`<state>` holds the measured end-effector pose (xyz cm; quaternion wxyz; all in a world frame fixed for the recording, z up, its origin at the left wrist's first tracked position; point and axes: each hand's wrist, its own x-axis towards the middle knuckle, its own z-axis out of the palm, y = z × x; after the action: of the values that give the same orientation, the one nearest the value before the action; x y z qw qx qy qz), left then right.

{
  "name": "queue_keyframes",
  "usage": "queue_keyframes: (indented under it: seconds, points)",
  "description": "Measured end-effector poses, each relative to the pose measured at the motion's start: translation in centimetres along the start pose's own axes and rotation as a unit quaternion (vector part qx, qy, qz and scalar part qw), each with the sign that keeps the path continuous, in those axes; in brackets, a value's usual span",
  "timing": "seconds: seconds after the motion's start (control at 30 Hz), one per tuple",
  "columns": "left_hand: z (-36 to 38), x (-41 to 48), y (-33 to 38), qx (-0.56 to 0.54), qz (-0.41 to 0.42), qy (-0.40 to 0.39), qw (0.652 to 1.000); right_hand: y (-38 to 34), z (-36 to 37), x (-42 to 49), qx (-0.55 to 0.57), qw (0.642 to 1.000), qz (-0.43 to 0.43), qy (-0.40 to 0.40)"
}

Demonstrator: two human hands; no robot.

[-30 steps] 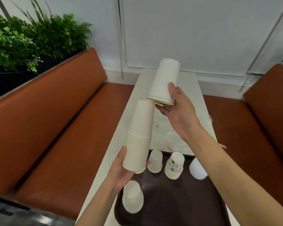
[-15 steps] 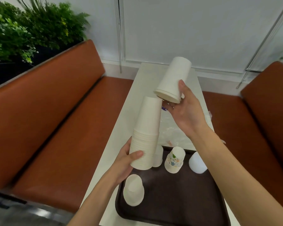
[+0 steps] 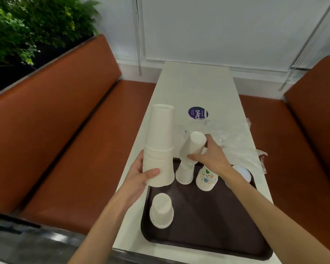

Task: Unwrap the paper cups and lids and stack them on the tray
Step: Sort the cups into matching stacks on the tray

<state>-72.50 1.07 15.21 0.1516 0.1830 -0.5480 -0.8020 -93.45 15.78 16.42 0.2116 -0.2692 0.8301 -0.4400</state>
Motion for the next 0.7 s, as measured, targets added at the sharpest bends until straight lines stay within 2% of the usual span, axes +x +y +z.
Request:
queue_keyframes:
  seconds: [0.3, 0.43, 0.57, 0.7]
  points:
    - [-1.3, -0.5, 0.3, -0.021, 0.013, 0.023, 0.999, 1.0, 2.7, 0.4, -0.196, 0.979, 0.011, -0.064]
    - [-1.4, -0.5, 0.2, -0.020, 0.014, 0.029, 0.999, 1.1, 3.1, 0.7, -0.228, 0.970, 0.002, -0.087]
    - [-1.4, -0.5, 0.2, -0.027, 0.009, 0.027, 0.999, 1.2, 3.7, 0.9, -0.244, 0.965, -0.062, -0.079]
    - [-1.0, -0.4, 0.2, -0.026, 0.003, 0.020, 0.999, 1.8, 4.2, 0.7, -0.348, 0.925, -0.090, -0.126]
